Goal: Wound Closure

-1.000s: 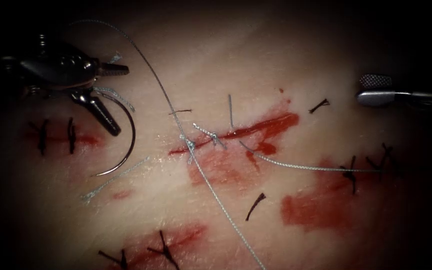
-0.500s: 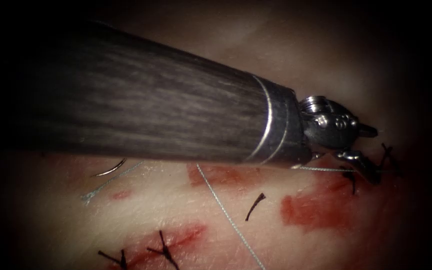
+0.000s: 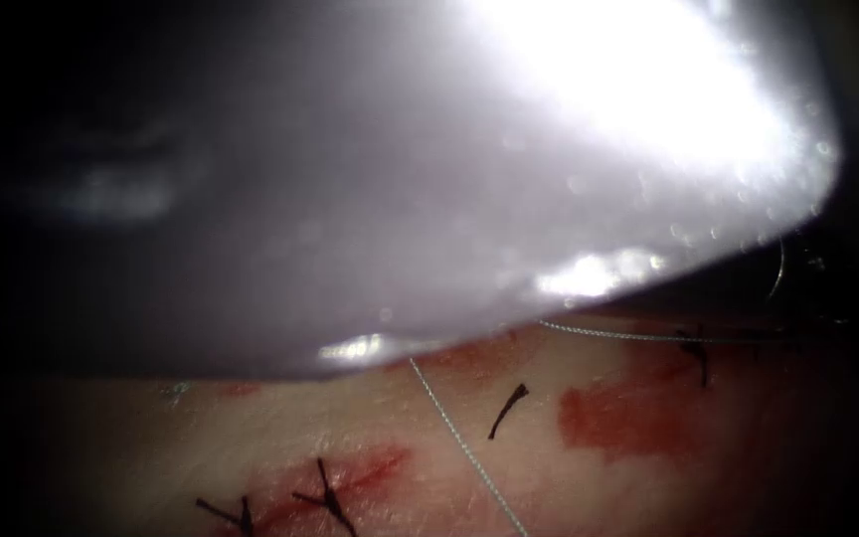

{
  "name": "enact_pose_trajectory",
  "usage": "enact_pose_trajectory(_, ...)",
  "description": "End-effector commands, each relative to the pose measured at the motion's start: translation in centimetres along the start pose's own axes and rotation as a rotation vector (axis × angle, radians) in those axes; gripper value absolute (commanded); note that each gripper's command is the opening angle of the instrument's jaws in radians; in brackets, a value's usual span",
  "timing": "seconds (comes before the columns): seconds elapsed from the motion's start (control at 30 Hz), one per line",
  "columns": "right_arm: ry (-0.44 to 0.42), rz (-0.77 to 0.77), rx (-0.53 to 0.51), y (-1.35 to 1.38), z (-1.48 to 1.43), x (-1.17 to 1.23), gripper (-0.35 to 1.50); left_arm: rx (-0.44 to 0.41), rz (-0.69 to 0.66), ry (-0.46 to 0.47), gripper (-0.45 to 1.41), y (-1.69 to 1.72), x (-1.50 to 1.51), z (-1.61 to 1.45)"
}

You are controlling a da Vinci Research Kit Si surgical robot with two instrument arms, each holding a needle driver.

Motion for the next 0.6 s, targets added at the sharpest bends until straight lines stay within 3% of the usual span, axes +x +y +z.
enact_pose_trajectory(0.03, 0.001, -0.002, 0.003, -0.03, 0.08, -0.03, 1.03, -0.013, -0.030, -0.009, 0.29, -0.09, -0.05, 0.14)
enact_pose_trajectory(0.17, 0.001, -0.002, 0.003, -0.04, 0.08, -0.03, 1.01, -0.024, -0.075, -0.027, 0.07, -0.16, -0.08, 0.24)
enact_pose_trajectory(0.2, 0.000, -0.001, 0.003, -0.05, 0.07, -0.03, 0.99, -0.030, -0.065, -0.022, -0.43, -0.20, -0.06, 0.26)
enact_pose_trajectory(0.43, -0.001, 0.002, 0.002, -0.10, 0.05, -0.03, 1.01, 0.031, -0.041, -0.010, -0.45, -0.22, -0.07, 0.20)
enact_pose_trajectory(0.6, -0.004, -0.010, 0.001, -0.13, 0.03, 0.02, 1.01, 0.080, -0.037, 0.039, -0.45, -0.20, -0.11, -0.35)
